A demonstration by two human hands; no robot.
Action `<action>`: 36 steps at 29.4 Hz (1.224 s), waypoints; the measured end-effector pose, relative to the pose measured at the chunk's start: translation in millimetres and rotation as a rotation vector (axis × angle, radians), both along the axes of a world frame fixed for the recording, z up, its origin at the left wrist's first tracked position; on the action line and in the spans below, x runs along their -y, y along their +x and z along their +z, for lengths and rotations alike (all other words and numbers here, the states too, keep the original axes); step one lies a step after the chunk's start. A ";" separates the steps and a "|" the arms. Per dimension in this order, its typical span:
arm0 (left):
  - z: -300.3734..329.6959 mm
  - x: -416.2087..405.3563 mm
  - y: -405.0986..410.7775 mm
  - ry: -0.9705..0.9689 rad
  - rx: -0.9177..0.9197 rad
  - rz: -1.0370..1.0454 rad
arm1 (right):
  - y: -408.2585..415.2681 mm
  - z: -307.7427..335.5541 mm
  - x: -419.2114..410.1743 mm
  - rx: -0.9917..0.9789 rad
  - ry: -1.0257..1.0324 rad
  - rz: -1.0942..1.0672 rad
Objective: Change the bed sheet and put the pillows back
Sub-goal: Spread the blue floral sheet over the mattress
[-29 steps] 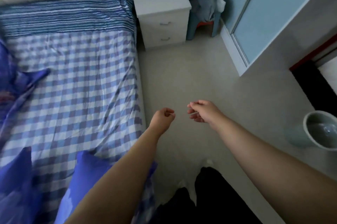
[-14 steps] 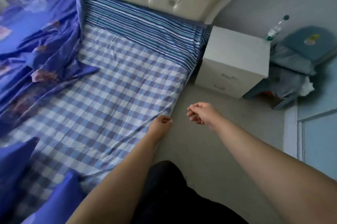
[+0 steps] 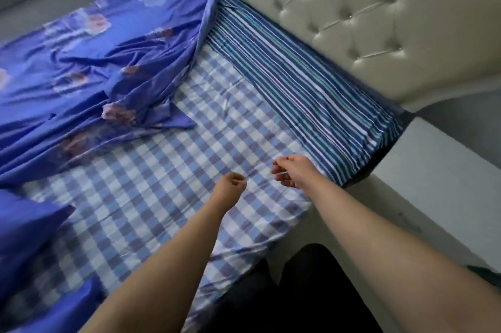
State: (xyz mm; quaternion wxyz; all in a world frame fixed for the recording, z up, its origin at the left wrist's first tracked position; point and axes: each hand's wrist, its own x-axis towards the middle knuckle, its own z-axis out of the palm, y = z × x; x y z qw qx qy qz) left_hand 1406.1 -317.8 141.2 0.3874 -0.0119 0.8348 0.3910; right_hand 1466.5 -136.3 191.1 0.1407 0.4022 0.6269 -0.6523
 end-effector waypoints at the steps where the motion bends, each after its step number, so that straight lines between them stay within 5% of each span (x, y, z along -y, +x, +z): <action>1: 0.2 -8.6 -13.9 -0.007 -0.007 0.030 | -19.6 -1.1 -10.1 -0.003 -0.010 0.029; 17: -52.7 -94.4 -149.4 -0.094 -0.011 0.588 | -271.1 -68.4 -69.5 0.140 -0.009 0.717; 22: -115.2 -81.0 -186.7 -0.214 -0.078 0.702 | -335.0 -152.6 -45.8 0.050 0.322 1.065; 28: -201.5 -69.5 -206.9 -0.365 -0.046 0.669 | -394.2 -248.7 -3.2 0.028 0.674 1.470; 36: -287.8 -28.5 -263.9 -0.515 -0.091 0.395 | -403.7 -352.2 -5.0 0.346 0.693 1.893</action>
